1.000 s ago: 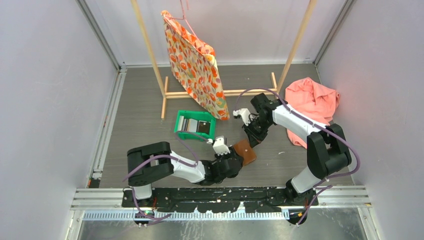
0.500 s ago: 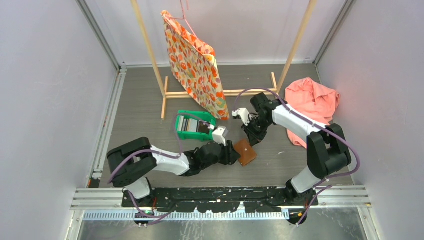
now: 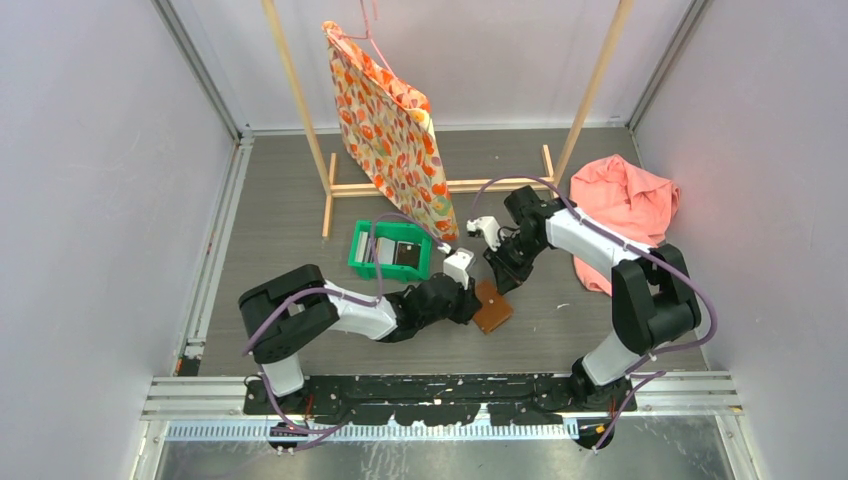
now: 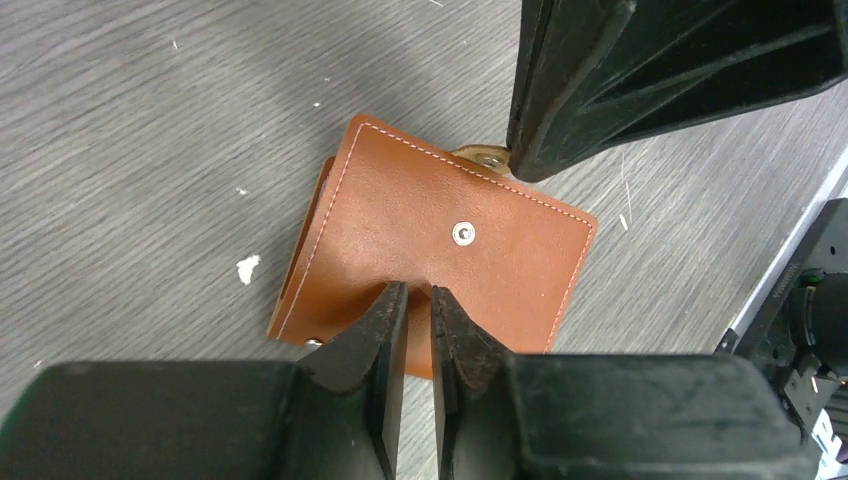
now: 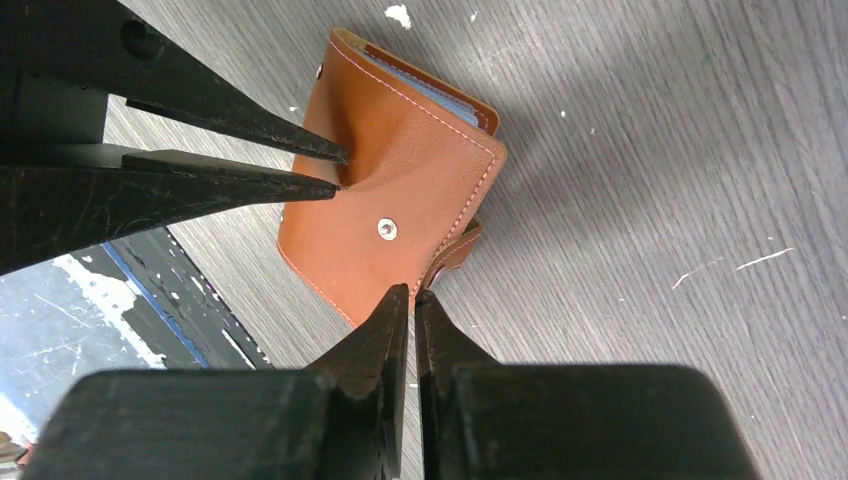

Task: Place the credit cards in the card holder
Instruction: Close the card holder at the center of the board.

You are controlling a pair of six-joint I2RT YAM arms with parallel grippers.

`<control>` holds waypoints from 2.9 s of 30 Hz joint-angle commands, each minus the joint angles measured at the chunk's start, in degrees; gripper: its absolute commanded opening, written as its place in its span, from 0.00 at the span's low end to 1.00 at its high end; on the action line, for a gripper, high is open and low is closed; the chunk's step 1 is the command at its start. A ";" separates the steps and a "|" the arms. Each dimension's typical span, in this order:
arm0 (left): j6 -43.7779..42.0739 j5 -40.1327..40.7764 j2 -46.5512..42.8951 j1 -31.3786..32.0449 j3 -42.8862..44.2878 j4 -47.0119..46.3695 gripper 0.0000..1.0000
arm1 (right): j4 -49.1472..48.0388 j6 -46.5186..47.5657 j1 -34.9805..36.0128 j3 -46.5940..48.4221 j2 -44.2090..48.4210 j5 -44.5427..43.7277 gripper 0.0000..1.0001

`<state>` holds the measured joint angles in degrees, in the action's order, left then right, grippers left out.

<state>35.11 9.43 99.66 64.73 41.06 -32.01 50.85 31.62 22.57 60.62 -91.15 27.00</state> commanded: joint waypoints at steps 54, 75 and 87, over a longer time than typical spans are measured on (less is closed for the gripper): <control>0.32 2.70 3.79 -0.28 0.48 -1.30 0.08 | 0.38 -4.72 -4.72 1.61 -2.18 5.08 0.17; 0.53 2.79 4.23 -0.29 0.69 -1.21 0.07 | 0.54 -5.28 -5.45 1.34 -1.56 5.48 0.19; 3.02 3.03 4.01 -0.31 0.34 -1.45 0.05 | 1.45 -5.47 -5.44 0.97 -1.43 6.84 0.01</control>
<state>36.60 11.42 102.32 64.60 41.54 -34.68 51.18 26.55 17.23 60.66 -95.11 31.66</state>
